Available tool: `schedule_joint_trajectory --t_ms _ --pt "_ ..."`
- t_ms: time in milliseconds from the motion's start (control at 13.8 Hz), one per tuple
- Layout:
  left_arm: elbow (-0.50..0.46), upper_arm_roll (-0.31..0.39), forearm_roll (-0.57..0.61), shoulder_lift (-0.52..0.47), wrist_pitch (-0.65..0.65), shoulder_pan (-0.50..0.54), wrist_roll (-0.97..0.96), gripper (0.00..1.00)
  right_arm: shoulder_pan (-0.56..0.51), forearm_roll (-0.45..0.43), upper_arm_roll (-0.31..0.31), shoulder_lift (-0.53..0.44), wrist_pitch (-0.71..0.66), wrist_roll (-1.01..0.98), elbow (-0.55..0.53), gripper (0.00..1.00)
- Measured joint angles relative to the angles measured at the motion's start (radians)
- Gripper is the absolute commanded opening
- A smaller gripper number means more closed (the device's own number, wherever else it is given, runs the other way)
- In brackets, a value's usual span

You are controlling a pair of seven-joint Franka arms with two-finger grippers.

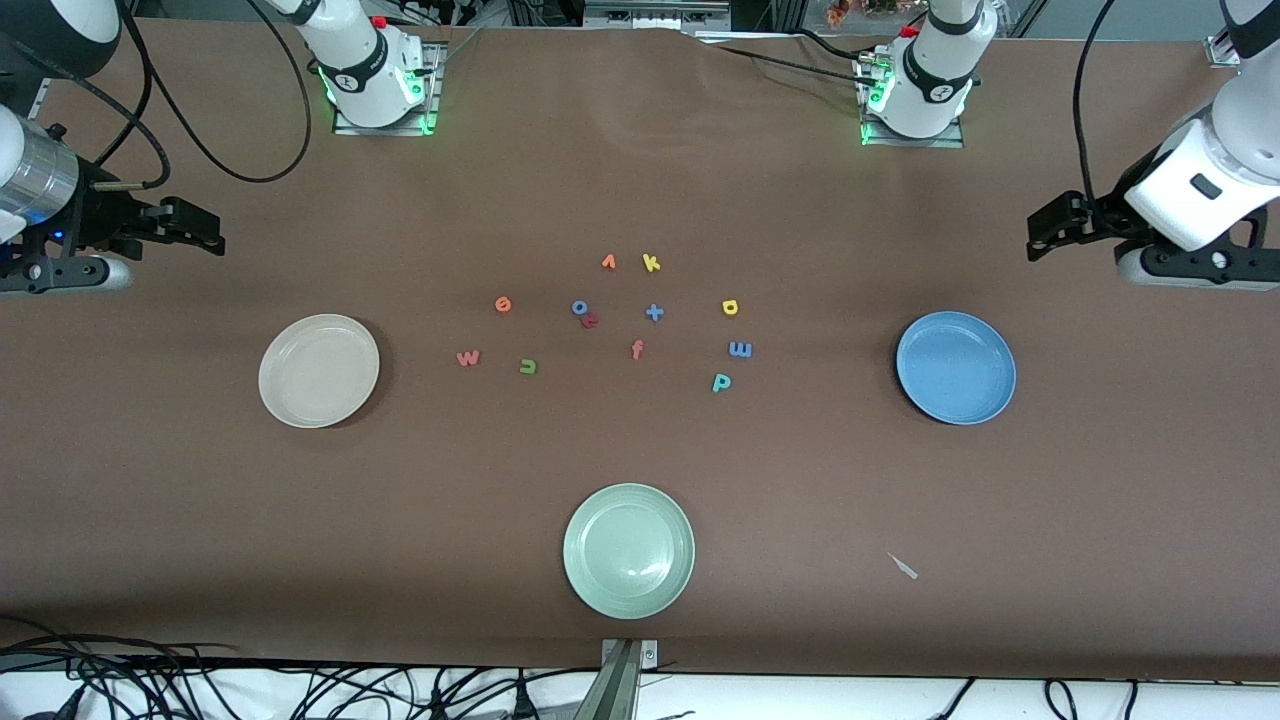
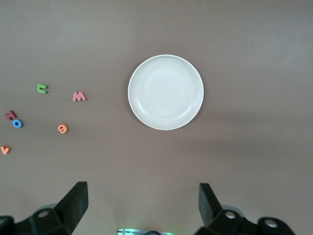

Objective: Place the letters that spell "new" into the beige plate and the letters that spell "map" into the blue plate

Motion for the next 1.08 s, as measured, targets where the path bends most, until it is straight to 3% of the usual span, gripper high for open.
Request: schedule_joint_trajectory --t_ms 506,795,1084 --pt "-0.001 -0.002 -0.001 0.167 -0.07 -0.057 0.0 1.0 -0.001 0.0 -0.007 0.001 0.0 0.001 -0.001 1.0" --pt "0.0 -0.004 -0.005 0.295 0.125 -0.148 -0.037 1.0 0.0 0.0 -0.01 0.011 0.007 0.001 -0.001 1.0" --pt "0.001 -0.009 -0.005 0.41 0.292 -0.283 -0.289 1.0 0.035 0.001 0.002 0.073 0.033 -0.001 -0.002 1.0"
